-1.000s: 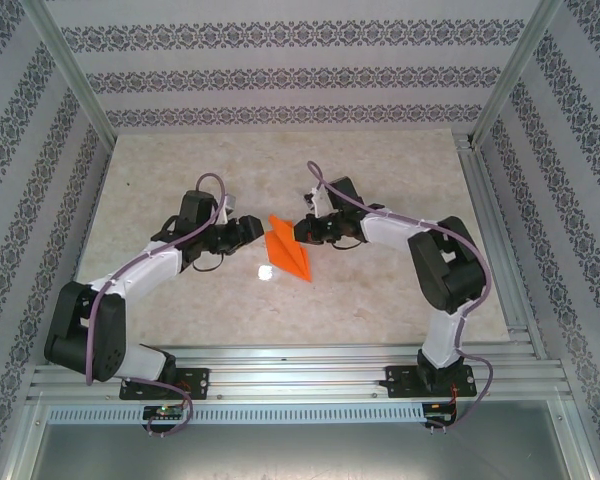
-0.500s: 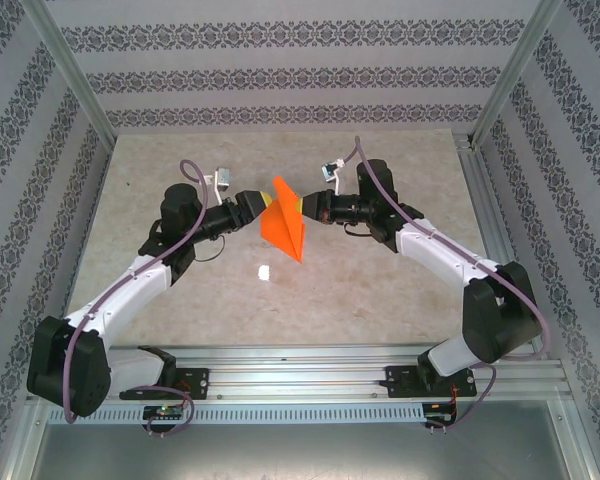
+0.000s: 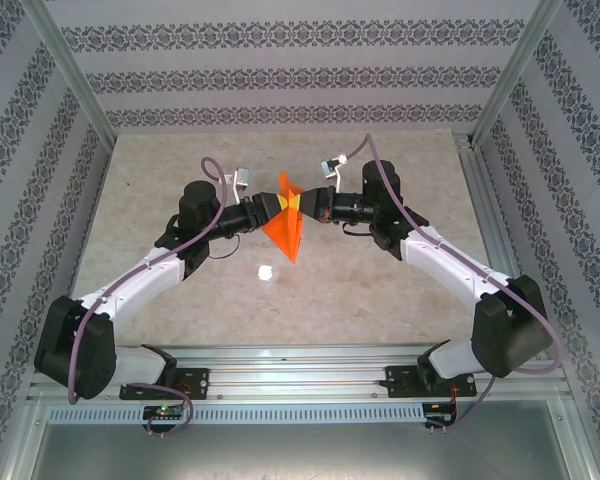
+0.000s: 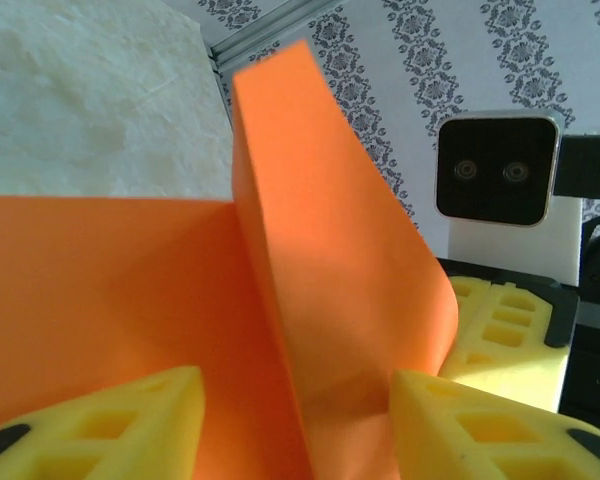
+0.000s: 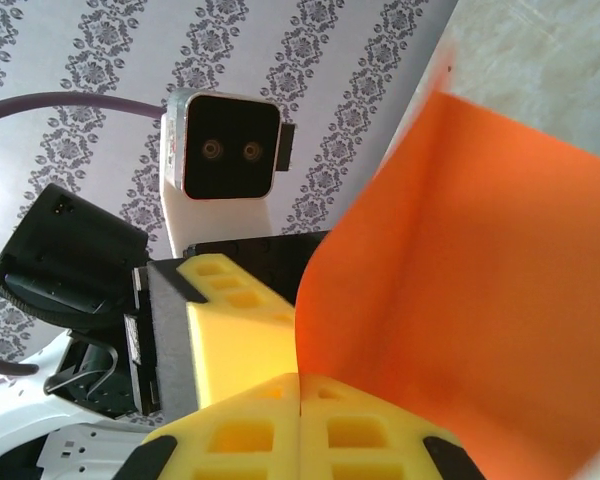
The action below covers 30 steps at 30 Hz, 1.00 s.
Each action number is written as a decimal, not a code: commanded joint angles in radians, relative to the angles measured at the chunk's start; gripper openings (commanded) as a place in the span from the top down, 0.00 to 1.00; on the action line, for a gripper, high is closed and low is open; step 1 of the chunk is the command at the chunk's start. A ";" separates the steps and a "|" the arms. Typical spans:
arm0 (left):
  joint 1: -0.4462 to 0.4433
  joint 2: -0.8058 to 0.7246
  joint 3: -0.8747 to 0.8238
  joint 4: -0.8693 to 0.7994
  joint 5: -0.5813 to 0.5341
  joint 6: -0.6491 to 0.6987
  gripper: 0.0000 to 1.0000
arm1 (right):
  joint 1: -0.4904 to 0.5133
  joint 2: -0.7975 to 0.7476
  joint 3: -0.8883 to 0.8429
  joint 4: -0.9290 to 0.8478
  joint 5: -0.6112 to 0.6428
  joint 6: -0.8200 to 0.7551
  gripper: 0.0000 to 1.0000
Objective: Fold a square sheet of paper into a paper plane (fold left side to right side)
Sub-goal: Turn over the paper at the center of the table.
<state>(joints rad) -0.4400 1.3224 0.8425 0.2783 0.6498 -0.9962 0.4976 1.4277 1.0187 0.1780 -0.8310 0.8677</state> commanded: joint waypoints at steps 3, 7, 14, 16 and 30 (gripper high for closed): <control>-0.013 -0.007 0.035 0.071 0.009 0.011 0.67 | 0.006 -0.019 -0.011 0.035 -0.002 0.013 1.00; -0.013 -0.015 0.033 0.056 0.005 0.020 0.73 | -0.001 -0.014 -0.014 0.024 0.000 0.009 1.00; -0.013 -0.060 0.022 0.043 -0.016 0.030 0.53 | -0.042 -0.040 -0.043 0.022 -0.006 0.005 1.00; -0.013 -0.094 0.020 0.025 -0.029 0.050 0.43 | -0.055 -0.049 -0.052 0.019 -0.020 -0.011 1.00; 0.009 -0.220 0.112 -0.442 -0.225 0.249 0.12 | 0.012 -0.169 0.075 -0.700 0.402 -0.612 0.99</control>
<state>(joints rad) -0.4389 1.0756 0.9382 -0.0631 0.4557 -0.7704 0.4828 1.2957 1.1042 -0.4137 -0.5194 0.3874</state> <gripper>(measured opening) 0.879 0.042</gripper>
